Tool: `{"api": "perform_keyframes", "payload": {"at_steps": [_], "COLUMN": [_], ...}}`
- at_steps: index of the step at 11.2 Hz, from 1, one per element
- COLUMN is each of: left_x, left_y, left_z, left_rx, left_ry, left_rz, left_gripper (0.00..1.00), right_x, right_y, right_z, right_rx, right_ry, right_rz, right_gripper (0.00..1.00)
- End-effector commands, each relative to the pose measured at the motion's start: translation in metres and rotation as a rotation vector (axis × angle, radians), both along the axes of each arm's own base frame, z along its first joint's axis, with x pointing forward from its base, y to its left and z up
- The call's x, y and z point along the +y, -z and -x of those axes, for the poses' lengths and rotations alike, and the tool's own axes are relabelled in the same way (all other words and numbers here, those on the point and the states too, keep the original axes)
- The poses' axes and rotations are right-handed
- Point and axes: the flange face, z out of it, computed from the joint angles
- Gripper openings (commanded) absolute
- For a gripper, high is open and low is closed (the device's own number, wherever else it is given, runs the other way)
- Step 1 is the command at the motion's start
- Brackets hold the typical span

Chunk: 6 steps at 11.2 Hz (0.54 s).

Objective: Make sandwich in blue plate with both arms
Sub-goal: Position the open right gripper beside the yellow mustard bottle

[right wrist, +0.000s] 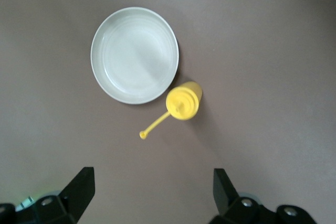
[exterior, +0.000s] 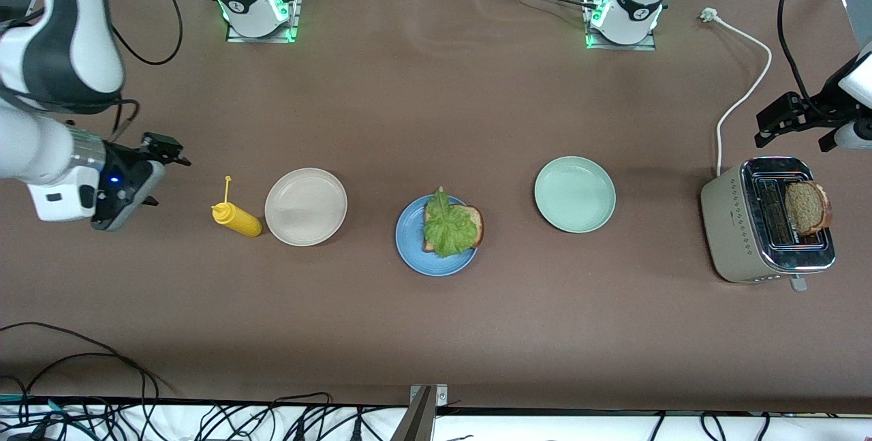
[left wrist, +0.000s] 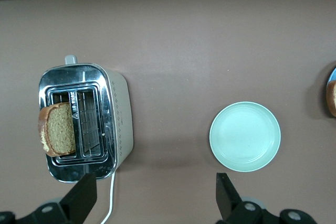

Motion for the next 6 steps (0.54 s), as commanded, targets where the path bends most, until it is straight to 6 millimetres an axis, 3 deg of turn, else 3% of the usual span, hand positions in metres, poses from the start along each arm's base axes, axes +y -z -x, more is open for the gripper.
{"api": "perform_keyframes", "payload": {"at_steps": [1, 6], "left_x": [0.004, 0.007], "left_y": [-0.007, -0.007], "left_z": [-0.003, -0.003], "left_rx": [-0.012, -0.012], "left_ry": [0.011, 0.004], "left_rz": [0.007, 0.008], "left_gripper": [1.0, 1.0], "right_x": [-0.059, -0.123], "right_y": [0.017, 0.079], "right_z": [0.014, 0.014], "right_rx": [-0.016, -0.094], "right_ry": [-0.117, -0.274], "right_rz": [-0.177, -0.429], "right_gripper": [1.0, 1.0]}}
